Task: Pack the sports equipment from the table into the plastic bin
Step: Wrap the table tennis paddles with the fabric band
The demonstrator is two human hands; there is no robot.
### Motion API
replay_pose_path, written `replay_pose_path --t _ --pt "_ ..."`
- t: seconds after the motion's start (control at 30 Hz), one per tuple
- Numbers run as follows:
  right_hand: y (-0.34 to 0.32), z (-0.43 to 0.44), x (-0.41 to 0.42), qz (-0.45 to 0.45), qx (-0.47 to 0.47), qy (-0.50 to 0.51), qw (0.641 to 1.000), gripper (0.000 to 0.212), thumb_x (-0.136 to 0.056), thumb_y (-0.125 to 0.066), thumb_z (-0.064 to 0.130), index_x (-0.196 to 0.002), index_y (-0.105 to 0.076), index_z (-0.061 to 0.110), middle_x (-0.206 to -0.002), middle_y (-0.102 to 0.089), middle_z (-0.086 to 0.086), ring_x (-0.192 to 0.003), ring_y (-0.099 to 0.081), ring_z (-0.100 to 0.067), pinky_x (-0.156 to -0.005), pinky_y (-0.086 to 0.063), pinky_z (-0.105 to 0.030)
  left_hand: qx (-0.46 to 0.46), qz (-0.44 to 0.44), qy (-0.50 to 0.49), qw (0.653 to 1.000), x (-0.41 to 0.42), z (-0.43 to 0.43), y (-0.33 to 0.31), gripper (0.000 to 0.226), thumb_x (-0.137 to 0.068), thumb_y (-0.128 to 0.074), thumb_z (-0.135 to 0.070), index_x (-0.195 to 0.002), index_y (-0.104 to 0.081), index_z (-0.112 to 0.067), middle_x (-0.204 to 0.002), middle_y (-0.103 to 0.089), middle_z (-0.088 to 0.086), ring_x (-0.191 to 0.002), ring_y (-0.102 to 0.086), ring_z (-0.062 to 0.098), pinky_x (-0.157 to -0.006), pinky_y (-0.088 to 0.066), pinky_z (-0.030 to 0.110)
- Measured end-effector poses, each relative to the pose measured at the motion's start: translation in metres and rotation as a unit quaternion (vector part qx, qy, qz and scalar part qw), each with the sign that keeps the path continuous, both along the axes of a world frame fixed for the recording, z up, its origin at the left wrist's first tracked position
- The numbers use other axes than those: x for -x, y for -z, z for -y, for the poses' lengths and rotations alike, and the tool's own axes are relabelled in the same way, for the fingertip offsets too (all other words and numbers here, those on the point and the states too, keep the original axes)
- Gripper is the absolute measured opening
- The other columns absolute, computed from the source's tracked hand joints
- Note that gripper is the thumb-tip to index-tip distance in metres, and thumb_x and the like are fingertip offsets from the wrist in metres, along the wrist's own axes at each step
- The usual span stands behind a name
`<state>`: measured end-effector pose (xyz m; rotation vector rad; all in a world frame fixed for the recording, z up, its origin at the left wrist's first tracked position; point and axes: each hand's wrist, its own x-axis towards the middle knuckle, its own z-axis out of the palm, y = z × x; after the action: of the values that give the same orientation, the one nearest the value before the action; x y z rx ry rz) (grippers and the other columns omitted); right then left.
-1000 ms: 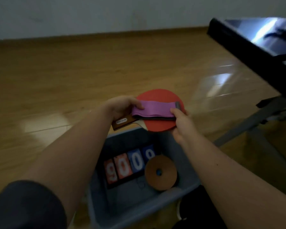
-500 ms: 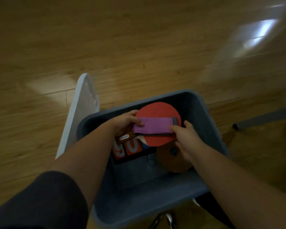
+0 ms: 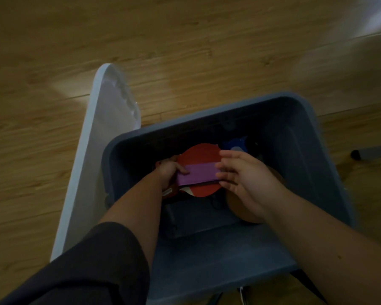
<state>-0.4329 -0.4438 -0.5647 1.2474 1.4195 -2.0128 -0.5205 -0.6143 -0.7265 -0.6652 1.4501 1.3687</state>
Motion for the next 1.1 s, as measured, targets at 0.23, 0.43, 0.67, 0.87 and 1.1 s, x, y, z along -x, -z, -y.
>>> replay_pose_path --t 0.23,0.43,0.67,0.87,1.1 --pt "0.002 0.002 0.007 -0.002 0.033 0.004 0.999 0.015 -0.101 -0.05 0.012 -0.105 -0.061 0.02 -0.087 -0.065 -0.003 -0.067 -0.059 -0.011 -0.062 -0.049 -0.024 0.09 -0.026 -0.003 0.996 0.003 0.006 0.054 0.069 -0.036 -0.068 -0.004 -0.103 -0.069 -0.019 -0.119 -0.063 0.015 -0.11 -0.058 0.037 -0.086 -0.056 0.045" --pt "0.005 -0.007 0.002 0.01 0.036 0.025 0.999 0.017 -0.1 -0.049 0.009 -0.104 -0.062 0.02 -0.085 -0.066 -0.002 -0.069 -0.06 -0.013 -0.063 -0.048 -0.024 0.167 -0.044 0.01 0.985 0.014 0.011 0.068 0.046 -0.053 -0.063 0.003 -0.098 -0.066 -0.006 -0.116 -0.062 0.021 -0.105 -0.059 0.037 -0.088 -0.054 0.046" --pt "0.008 -0.011 0.001 0.016 0.053 0.044 0.997 0.017 -0.099 -0.051 0.009 -0.105 -0.063 0.019 -0.082 -0.067 -0.001 -0.068 -0.061 -0.012 -0.065 -0.049 -0.025 0.251 -0.019 0.04 0.967 0.018 0.022 0.155 0.107 0.0 -0.076 -0.015 -0.107 -0.07 -0.012 -0.118 -0.061 0.012 -0.102 -0.062 0.039 -0.079 -0.059 0.052" --pt "0.009 -0.019 0.0 0.016 0.056 0.072 0.996 0.019 -0.099 -0.05 0.009 -0.111 -0.063 0.016 -0.08 -0.066 -0.002 -0.066 -0.06 -0.013 -0.064 -0.047 -0.026 0.267 -0.106 0.147 0.947 0.005 -0.001 0.104 0.049 -0.087 -0.058 -0.011 -0.135 -0.052 -0.008 -0.134 -0.055 0.018 -0.12 -0.055 0.034 -0.109 -0.043 0.041" --pt "0.008 -0.017 -0.002 0.009 0.072 0.086 0.994 0.02 -0.1 -0.048 0.011 -0.114 -0.062 0.015 -0.084 -0.065 -0.004 -0.069 -0.059 -0.014 -0.065 -0.047 -0.026 0.31 -0.221 0.072 0.922 0.0 -0.009 0.067 0.039 -0.095 -0.052 -0.01 -0.134 -0.052 -0.006 -0.131 -0.056 0.013 -0.118 -0.056 0.03 -0.093 -0.04 0.025"
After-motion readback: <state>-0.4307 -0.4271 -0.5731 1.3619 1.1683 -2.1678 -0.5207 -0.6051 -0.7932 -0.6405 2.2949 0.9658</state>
